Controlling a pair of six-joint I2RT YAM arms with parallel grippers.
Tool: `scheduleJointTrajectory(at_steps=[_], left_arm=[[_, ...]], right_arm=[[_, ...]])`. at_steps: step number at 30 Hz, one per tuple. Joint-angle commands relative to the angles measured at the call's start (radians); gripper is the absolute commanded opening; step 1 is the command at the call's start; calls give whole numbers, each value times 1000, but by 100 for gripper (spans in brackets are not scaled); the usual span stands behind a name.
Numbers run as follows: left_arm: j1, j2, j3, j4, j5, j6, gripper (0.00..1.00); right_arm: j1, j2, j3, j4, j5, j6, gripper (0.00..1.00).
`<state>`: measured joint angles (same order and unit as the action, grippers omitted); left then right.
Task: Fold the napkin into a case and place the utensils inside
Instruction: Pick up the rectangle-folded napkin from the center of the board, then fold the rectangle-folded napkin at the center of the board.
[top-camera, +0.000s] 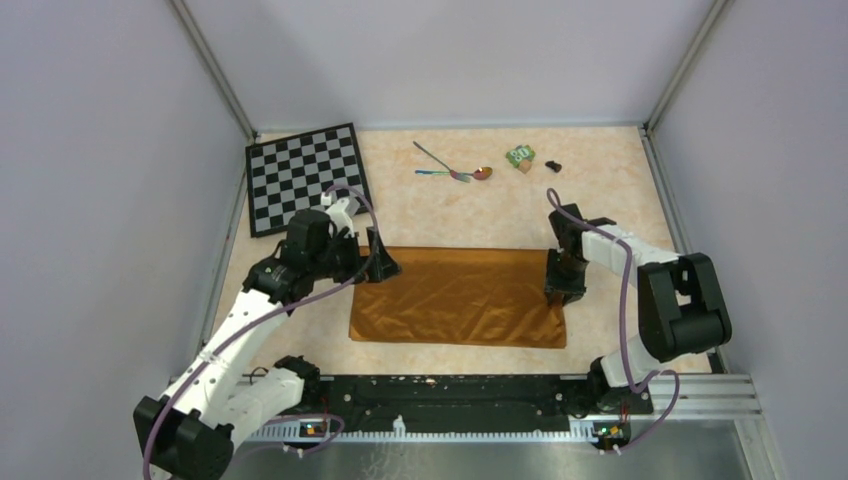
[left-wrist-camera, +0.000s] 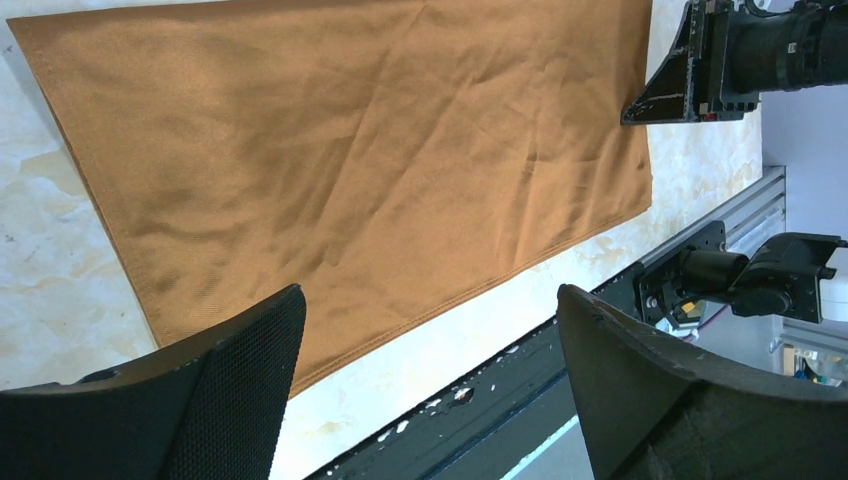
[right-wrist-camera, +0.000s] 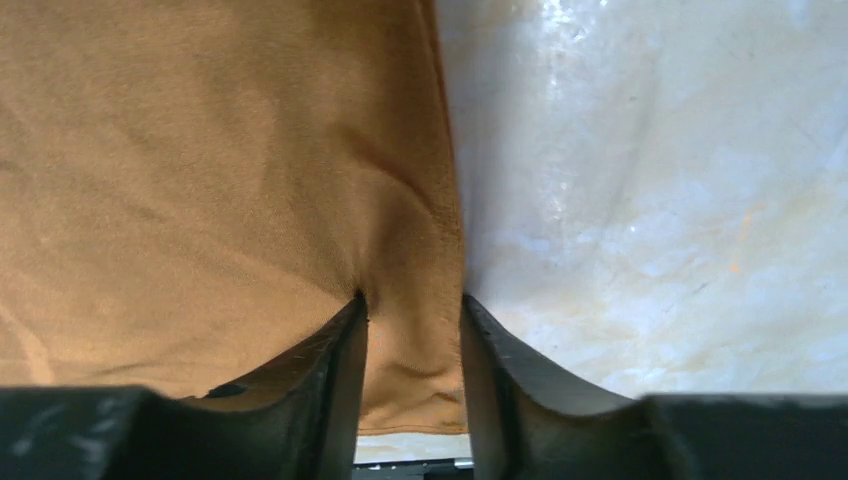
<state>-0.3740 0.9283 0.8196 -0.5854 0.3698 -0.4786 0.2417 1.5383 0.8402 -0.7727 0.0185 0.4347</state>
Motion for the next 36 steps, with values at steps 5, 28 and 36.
scheduleJointTrajectory(at_steps=[5, 28, 36], left_arm=[[-1, -57, 47, -14, -3, 12, 99], [-1, -71, 24, 17, 19, -17, 99], [1, -23, -112, 113, -70, -145, 99]], right_arm=[[31, 37, -15, 70, 61, 14, 24], [54, 30, 229, -161, 309, -71, 0], [283, 43, 369, -191, 163, -143, 0]])
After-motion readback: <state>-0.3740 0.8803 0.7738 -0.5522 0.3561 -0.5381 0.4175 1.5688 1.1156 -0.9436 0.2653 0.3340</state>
